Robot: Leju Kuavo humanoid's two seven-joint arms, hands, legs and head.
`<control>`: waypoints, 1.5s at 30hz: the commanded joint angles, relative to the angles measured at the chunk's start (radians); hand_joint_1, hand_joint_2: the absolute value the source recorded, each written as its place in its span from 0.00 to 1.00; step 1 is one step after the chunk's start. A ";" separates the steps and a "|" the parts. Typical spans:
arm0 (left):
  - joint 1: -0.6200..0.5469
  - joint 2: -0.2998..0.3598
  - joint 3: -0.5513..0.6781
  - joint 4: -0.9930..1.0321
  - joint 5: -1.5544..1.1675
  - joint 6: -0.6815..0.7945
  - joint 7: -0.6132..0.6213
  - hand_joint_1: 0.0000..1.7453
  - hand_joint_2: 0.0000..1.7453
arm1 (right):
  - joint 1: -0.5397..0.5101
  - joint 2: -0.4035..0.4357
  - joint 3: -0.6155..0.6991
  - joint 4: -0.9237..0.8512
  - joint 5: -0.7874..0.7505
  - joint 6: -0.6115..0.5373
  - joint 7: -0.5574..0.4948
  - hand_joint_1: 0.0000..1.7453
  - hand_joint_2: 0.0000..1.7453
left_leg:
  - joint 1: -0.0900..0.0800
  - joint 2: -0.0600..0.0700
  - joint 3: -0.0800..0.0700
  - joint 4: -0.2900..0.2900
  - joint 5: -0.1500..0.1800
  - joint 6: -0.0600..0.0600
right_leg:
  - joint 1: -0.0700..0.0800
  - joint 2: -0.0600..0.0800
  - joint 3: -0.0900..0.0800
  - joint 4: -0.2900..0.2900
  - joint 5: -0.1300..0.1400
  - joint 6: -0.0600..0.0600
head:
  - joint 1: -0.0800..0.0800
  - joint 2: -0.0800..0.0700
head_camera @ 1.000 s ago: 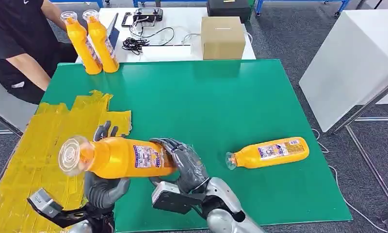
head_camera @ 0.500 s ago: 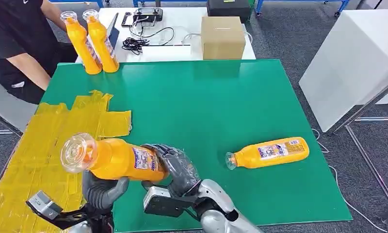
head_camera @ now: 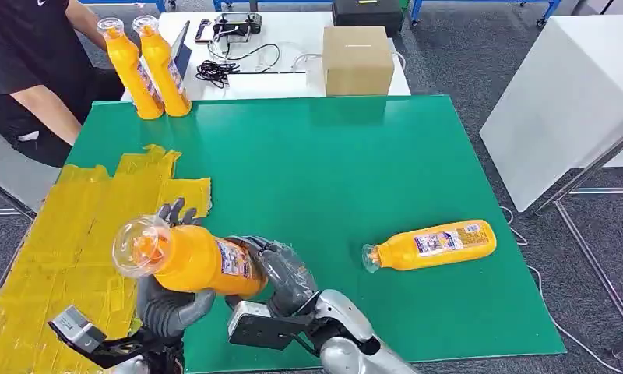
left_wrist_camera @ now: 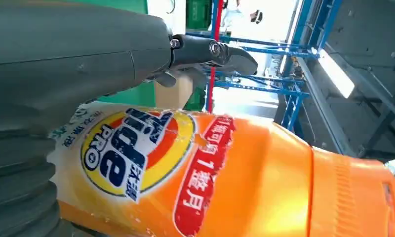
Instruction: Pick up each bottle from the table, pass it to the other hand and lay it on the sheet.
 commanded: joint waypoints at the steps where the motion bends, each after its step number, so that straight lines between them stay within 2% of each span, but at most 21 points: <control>1: -0.066 0.075 -0.064 0.071 -0.082 -0.042 0.032 0.00 1.00 | -0.015 -0.020 0.045 0.065 0.000 0.022 -0.019 1.00 1.00 | 0.000 -0.001 0.004 -0.002 0.000 -0.001 | 0.000 -0.001 0.004 -0.002 0.000 0.000 | 0.000 0.000; 12: -0.074 0.082 -0.070 0.086 -0.096 -0.086 0.044 0.00 1.00 | -0.018 -0.017 0.045 0.064 -0.001 0.030 -0.024 1.00 1.00 | 0.000 0.000 0.002 -0.001 0.000 -0.001 | 0.000 -0.001 0.002 -0.001 0.000 0.000 | 0.000 0.000; 17: -0.100 0.121 -0.103 0.117 -0.179 -0.127 0.047 0.01 1.00 | -0.023 -0.013 0.048 0.067 -0.004 0.045 -0.032 1.00 1.00 | 0.000 -0.001 0.004 -0.002 0.000 -0.001 | 0.000 -0.001 0.004 -0.002 0.000 0.000 | 0.000 0.000; 18: -0.102 0.121 -0.102 0.123 -0.184 -0.135 0.044 0.57 1.00 | -0.023 -0.012 0.047 0.067 -0.004 0.046 -0.033 1.00 1.00 | 0.000 -0.001 0.004 -0.002 0.000 -0.001 | 0.000 -0.001 0.004 -0.002 0.000 0.000 | 0.000 0.000; 19: -0.101 0.120 -0.101 0.124 -0.184 -0.136 0.044 1.00 1.00 | -0.023 -0.012 0.048 0.067 -0.004 0.047 -0.033 1.00 1.00 | 0.000 -0.001 0.002 -0.002 0.000 -0.001 | 0.000 -0.001 0.003 -0.001 0.000 0.000 | 0.000 0.000; 28: -0.101 0.118 -0.101 0.126 -0.185 -0.138 0.043 1.00 1.00 | -0.022 -0.012 0.047 0.066 -0.004 0.047 -0.033 1.00 1.00 | 0.000 0.000 0.002 -0.001 0.000 -0.001 | 0.000 -0.001 0.002 -0.001 0.000 0.000 | 0.000 0.000; 41: -0.069 0.083 -0.026 0.103 -0.124 -0.145 0.026 1.00 1.00 | -0.010 -0.019 0.041 0.060 0.000 0.047 -0.036 1.00 1.00 | 0.000 0.001 0.004 -0.001 -0.001 -0.001 | 0.000 0.000 0.004 -0.002 -0.001 0.000 | 0.000 0.000; 43: -0.063 0.076 0.008 0.099 -0.096 -0.136 0.031 1.00 1.00 | -0.002 -0.024 0.037 0.053 0.032 0.017 -0.043 1.00 1.00 | 0.000 0.001 0.003 -0.001 -0.001 -0.001 | 0.000 0.000 0.003 -0.002 0.000 0.000 | 0.000 0.000; 44: -0.061 0.077 0.034 0.095 -0.094 -0.115 0.039 1.00 1.00 | 0.008 -0.029 0.028 0.040 0.046 -0.001 -0.045 0.13 1.00 | 0.000 0.001 0.002 -0.001 0.000 0.000 | 0.000 0.000 0.002 -0.001 0.000 0.000 | 0.000 0.000; 45: -0.060 0.083 0.052 0.090 -0.117 -0.085 0.042 1.00 1.00 | 0.014 -0.039 0.023 0.026 0.056 -0.008 -0.044 0.00 1.00 | 0.000 0.001 0.004 -0.001 -0.001 -0.001 | 0.000 0.001 0.004 -0.002 -0.001 0.000 | 0.000 0.000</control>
